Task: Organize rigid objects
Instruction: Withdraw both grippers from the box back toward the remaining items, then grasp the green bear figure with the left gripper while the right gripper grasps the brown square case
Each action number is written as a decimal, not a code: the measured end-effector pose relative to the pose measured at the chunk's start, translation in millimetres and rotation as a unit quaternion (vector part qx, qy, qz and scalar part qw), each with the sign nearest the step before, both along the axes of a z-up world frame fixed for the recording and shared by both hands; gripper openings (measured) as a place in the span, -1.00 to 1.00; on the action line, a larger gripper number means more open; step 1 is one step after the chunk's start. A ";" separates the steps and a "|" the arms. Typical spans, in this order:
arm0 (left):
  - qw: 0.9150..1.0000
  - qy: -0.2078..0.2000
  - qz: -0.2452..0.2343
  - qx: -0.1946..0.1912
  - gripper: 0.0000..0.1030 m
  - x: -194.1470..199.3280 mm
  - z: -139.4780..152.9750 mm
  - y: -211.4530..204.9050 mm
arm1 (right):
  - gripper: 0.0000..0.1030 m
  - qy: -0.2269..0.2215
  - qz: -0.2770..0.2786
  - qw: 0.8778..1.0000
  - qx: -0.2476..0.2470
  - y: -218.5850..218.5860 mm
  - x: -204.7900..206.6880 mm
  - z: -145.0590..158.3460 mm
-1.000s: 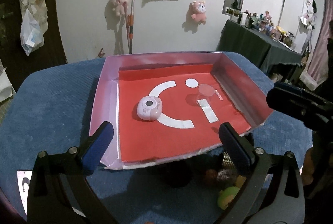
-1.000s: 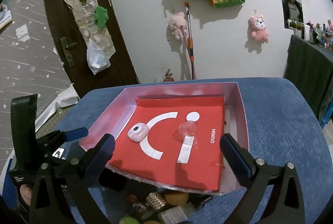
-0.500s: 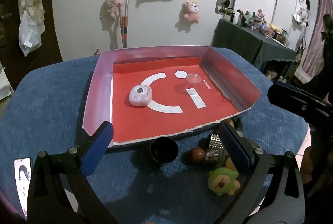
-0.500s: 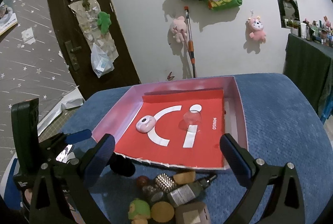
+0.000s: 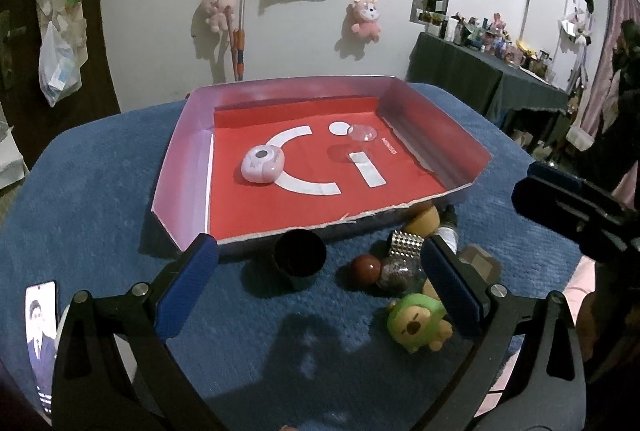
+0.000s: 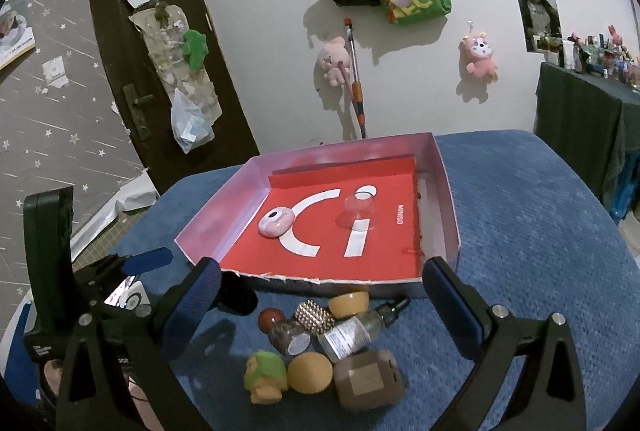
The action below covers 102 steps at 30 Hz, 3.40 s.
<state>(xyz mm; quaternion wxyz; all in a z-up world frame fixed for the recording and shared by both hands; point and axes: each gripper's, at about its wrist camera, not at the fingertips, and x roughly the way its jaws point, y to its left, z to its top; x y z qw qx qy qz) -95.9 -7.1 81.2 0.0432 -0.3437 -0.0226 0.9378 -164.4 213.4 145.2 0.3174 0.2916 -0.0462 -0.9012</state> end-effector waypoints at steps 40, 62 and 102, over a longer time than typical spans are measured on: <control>0.997 -0.062 -0.019 0.041 0.97 25.6 -41.9 11.4 | 0.96 0.003 -0.018 0.997 0.076 13.3 45.3 -55.0; 0.994 -0.079 -0.062 0.034 0.54 17.3 -67.0 47.7 | 0.49 -0.026 -0.019 0.992 0.126 18.6 28.4 -83.9; 0.994 -0.039 -0.074 0.063 -0.07 14.2 -55.2 29.0 | 0.03 -0.012 -0.007 0.994 0.112 6.7 29.5 -69.5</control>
